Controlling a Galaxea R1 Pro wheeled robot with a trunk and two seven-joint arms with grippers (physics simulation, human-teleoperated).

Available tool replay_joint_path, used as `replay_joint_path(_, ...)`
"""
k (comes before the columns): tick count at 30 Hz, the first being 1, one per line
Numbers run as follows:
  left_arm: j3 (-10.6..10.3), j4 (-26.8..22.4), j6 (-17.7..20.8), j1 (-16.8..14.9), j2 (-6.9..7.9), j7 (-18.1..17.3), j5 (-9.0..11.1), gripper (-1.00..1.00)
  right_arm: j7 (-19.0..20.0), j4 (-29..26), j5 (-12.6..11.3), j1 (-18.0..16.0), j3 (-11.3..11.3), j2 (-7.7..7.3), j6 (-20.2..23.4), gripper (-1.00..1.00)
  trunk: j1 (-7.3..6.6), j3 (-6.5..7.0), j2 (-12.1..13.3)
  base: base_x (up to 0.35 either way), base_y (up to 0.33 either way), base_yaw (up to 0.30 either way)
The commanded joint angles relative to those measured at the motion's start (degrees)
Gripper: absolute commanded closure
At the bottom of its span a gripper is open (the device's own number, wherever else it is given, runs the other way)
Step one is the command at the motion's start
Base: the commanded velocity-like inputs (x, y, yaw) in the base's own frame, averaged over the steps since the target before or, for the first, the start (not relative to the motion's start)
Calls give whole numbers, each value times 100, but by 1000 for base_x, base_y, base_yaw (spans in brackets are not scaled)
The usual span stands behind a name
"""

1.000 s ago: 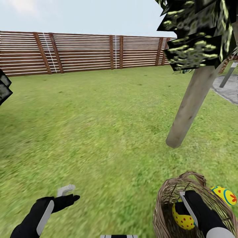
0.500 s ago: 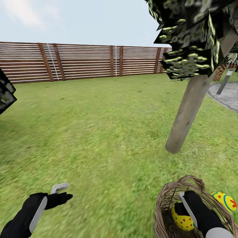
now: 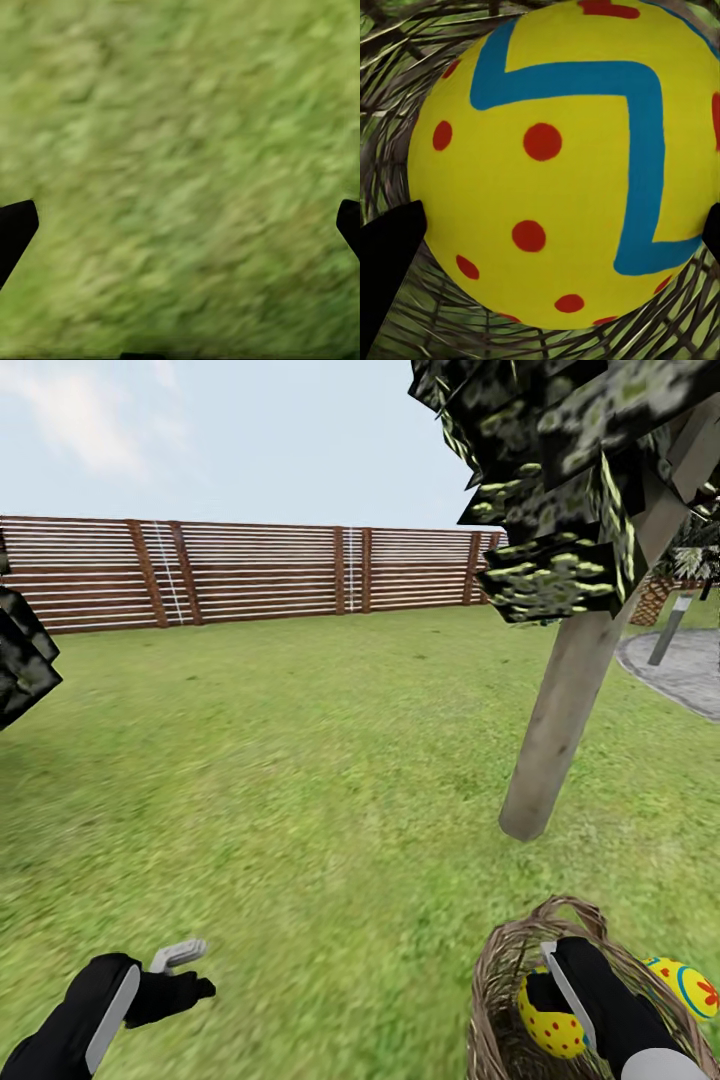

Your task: Take the three Easter eggs out of the wicker basket on the lawn in the garden, then place them on the lawn next to a single tree (choose any tree) so that all three eggs are next to the same tree and none are left in the basket.

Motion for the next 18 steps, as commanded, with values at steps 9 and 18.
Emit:
replay_joint_path(9,4,677,-5,3,-13,-13,-25,-100,-1,-7,15,-1,5,68,32,100,-24,195,10,0,0,0)
replay_joint_path(18,-19,666,4,3,-14,-23,-33,-100,-12,-7,33,-2,5,177,33,100,-37,306,17,0,0,0)
